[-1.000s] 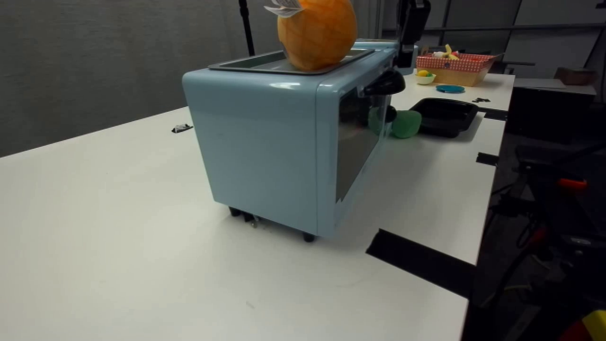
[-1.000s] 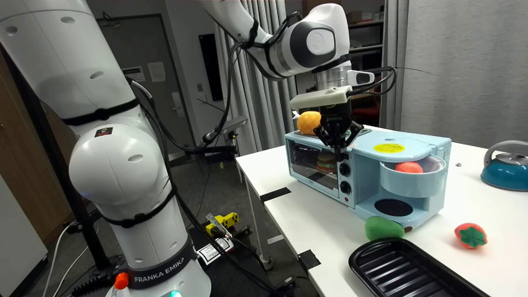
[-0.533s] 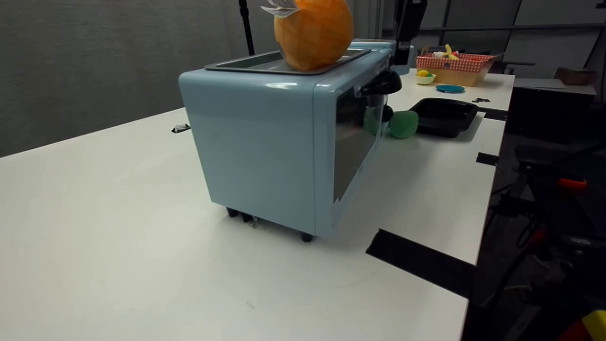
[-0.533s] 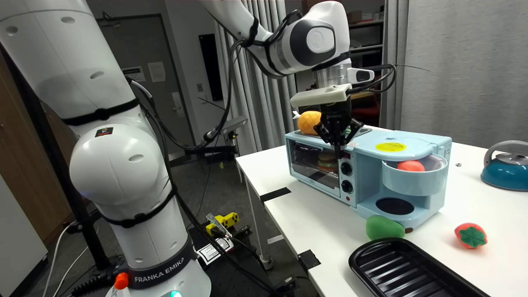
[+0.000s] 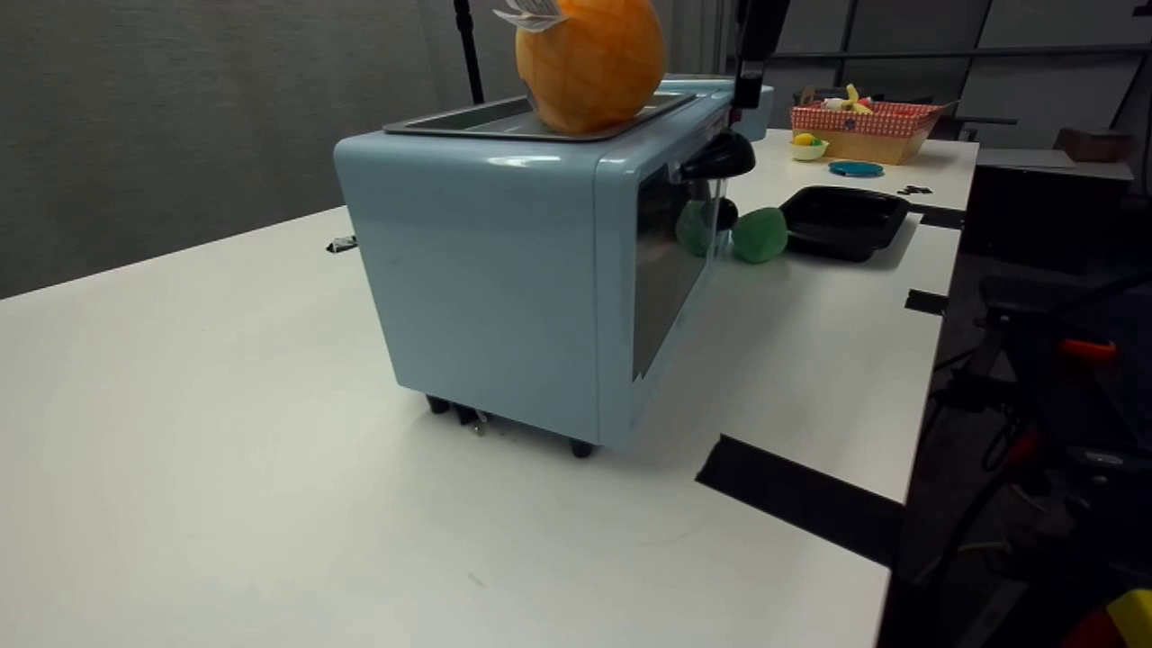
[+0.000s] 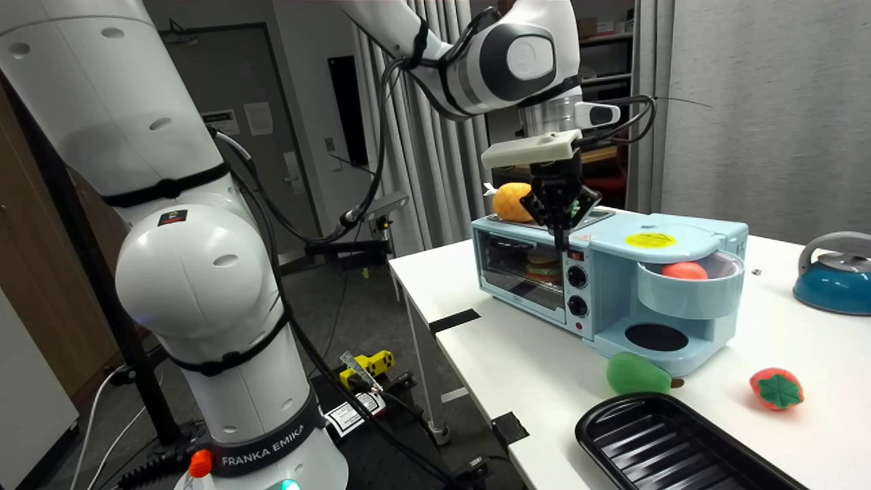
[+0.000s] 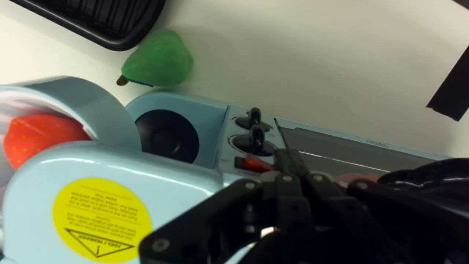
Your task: Press the on/off button of the oven
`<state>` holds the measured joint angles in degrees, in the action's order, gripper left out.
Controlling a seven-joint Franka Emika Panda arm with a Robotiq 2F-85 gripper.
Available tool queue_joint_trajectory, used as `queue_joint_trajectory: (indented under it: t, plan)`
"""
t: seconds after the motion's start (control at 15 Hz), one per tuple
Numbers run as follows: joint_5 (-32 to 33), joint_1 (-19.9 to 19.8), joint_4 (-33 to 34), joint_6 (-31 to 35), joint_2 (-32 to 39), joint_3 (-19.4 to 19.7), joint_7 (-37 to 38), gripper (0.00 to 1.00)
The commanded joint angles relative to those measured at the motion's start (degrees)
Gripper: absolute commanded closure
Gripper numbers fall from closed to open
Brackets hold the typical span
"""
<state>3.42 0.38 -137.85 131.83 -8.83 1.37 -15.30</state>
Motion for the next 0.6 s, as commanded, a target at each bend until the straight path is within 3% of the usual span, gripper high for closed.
queue_joint_trajectory:
  t: [0.0, 0.53]
  plan:
    - [-1.68, 0.62, 1.07, 1.24, -0.90, -0.14, -0.48, 1.00]
    - [-0.97, 0.99, -3.87, 1.19, -5.68, -1.47, 3.03, 1.00]
